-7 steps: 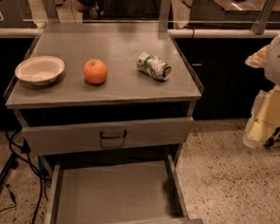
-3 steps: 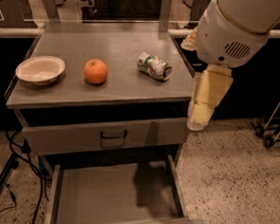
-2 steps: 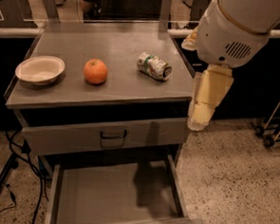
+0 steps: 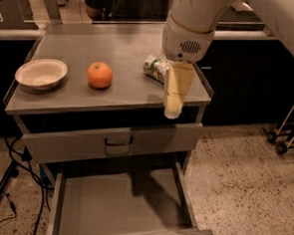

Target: Place orange into middle drawer

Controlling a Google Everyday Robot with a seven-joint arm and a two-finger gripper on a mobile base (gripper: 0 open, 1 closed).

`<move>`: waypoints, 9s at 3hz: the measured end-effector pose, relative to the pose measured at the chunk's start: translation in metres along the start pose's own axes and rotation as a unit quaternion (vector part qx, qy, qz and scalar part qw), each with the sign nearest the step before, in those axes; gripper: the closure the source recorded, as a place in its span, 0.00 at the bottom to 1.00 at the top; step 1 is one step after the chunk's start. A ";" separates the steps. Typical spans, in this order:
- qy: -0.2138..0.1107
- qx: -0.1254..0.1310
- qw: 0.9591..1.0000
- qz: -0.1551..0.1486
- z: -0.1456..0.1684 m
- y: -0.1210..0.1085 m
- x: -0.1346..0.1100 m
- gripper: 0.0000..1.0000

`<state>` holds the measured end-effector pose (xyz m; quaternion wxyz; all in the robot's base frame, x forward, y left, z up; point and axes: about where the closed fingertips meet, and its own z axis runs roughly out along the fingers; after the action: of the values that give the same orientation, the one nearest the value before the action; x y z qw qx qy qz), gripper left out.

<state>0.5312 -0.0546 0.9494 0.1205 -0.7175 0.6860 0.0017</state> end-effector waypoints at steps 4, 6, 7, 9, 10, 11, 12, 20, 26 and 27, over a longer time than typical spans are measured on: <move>0.013 0.038 0.997 0.067 0.009 -0.046 -0.037 0.00; 0.003 0.043 0.996 0.083 0.016 -0.070 -0.051 0.00; -0.031 0.045 0.996 0.068 0.018 -0.080 -0.072 0.00; -0.076 0.041 0.996 0.007 0.027 -0.110 -0.127 0.00; -0.088 0.026 0.996 -0.017 0.040 -0.117 -0.148 0.00; -0.089 0.027 0.995 -0.017 0.041 -0.118 -0.149 0.00; -0.075 0.026 0.997 -0.018 0.059 -0.125 -0.152 0.00; -0.118 -0.026 0.993 0.004 0.153 -0.176 -0.173 0.00; -0.122 -0.022 0.992 0.013 0.132 -0.176 -0.171 1.00; -0.130 -0.019 0.991 0.028 0.105 -0.168 -0.165 1.00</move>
Offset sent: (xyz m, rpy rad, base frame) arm -0.0051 0.0083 0.0023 0.0412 -0.0025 -0.0418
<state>0.7037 0.1315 0.9040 0.1950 -0.6941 0.6839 0.1118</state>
